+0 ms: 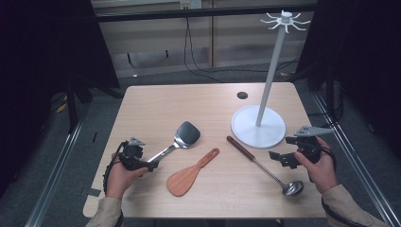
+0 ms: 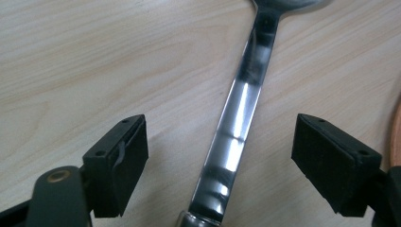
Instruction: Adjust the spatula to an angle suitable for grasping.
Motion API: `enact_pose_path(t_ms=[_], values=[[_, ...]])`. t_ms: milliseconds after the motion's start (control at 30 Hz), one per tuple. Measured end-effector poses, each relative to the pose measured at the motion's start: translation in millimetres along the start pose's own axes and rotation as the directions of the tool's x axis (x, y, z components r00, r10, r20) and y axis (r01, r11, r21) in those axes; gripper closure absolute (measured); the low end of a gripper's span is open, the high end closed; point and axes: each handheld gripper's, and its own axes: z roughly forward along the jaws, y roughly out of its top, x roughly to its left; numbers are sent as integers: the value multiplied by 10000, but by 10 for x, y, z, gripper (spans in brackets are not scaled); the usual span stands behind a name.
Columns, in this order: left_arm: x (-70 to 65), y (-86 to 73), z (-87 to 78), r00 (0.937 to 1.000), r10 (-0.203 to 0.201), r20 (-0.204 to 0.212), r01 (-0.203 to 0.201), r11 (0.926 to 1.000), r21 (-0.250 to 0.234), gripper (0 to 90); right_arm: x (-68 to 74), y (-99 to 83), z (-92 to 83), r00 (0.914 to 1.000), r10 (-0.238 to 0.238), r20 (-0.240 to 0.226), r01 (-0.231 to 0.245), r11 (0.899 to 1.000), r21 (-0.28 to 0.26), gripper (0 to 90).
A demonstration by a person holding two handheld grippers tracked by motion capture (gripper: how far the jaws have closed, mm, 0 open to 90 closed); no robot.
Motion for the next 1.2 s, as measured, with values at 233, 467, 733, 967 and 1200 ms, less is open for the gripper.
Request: enact_pose_path(t_ms=[233, 467, 733, 967, 1200], values=[[-66, 28, -59, 10000, 65, 22, -65, 9997, -243, 371, 19, 11, 2, 9999, -140, 29, 140, 9999, -7, 38], [-144, 57, -125, 9926, -1164, 333, 1160, 9932, 138, 707, 9, 26, 0, 9999, -75, 115, 76, 9999, -114, 40], [-80, -65, -6, 9426, -3277, 641, 3214, 9425, 920, 877, 19, 36, 26, 9998, -199, 68, 199, 9998, -33, 41], [89, -61, -35, 9352, -3513, -453, 3538, 9324, 737, 900, 26, 35, 7, 9999, -97, -27, 97, 9998, -174, 41], [353, 43, 62, 8924, -4407, -971, 4431, 8964, 47, 900, -7, 13, -41, 9999, 16, 120, -12, 9994, -333, 41]])
